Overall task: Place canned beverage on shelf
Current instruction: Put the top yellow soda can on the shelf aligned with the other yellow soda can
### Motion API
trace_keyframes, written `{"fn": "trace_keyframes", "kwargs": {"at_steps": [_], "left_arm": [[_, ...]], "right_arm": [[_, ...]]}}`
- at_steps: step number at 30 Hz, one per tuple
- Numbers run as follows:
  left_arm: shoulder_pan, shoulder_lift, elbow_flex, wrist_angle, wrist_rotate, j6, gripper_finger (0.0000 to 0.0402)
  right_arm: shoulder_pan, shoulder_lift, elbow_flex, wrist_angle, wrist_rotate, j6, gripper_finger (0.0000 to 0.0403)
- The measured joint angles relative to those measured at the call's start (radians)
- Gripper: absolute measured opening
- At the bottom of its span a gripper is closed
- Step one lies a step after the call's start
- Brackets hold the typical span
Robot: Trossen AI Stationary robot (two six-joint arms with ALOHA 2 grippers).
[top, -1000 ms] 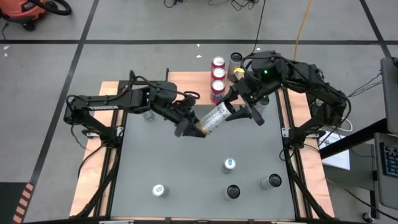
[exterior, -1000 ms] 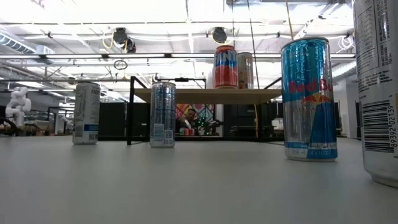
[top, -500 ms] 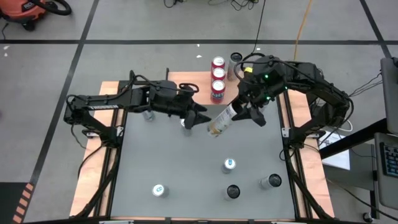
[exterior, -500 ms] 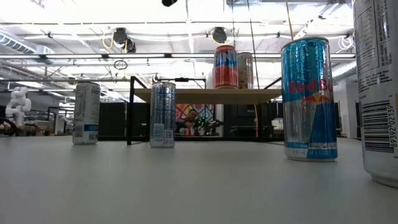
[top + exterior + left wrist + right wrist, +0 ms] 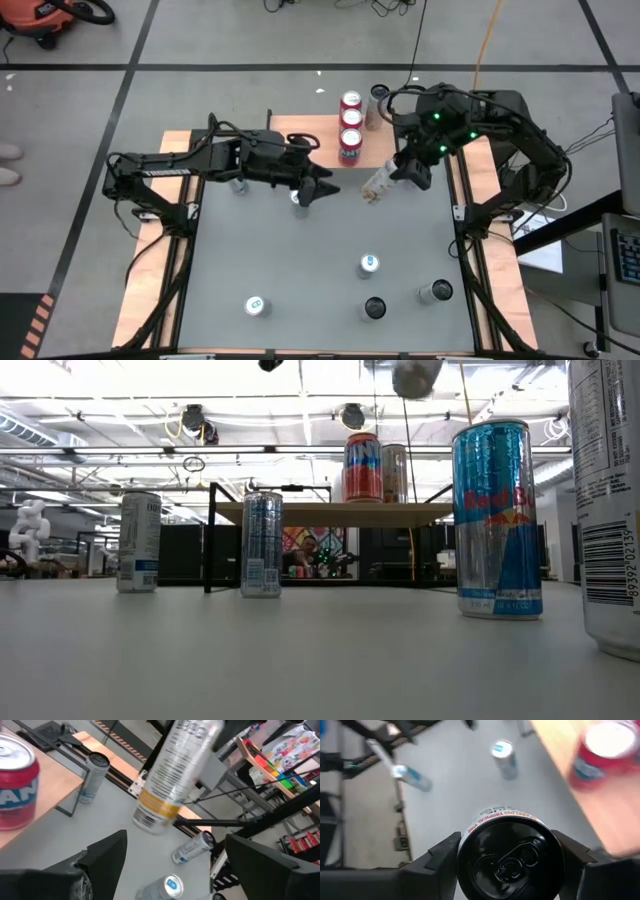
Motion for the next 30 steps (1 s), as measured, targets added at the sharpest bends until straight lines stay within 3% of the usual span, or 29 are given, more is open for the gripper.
{"fn": "trace_keyframes", "kwargs": {"at_steps": [9, 16, 30], "left_arm": [[-0.003, 0.0, 0.0, 0.0, -0.027, 0.051, 0.0338], [-0.013, 0.0, 0.0, 0.0, -0.059, 0.105, 0.0338], [-0.013, 0.0, -0.001, 0.0, -0.079, 0.105, 0.0338]], "right_arm": [[-0.049, 0.0, 0.007, -0.02, 0.061, 0.095, 0.0207], [-0.098, 0.001, 0.007, -0.02, 0.17, 0.08, 0.0208], [-0.261, 0.057, 0.007, -0.021, 0.177, -0.177, 0.0208]]}}
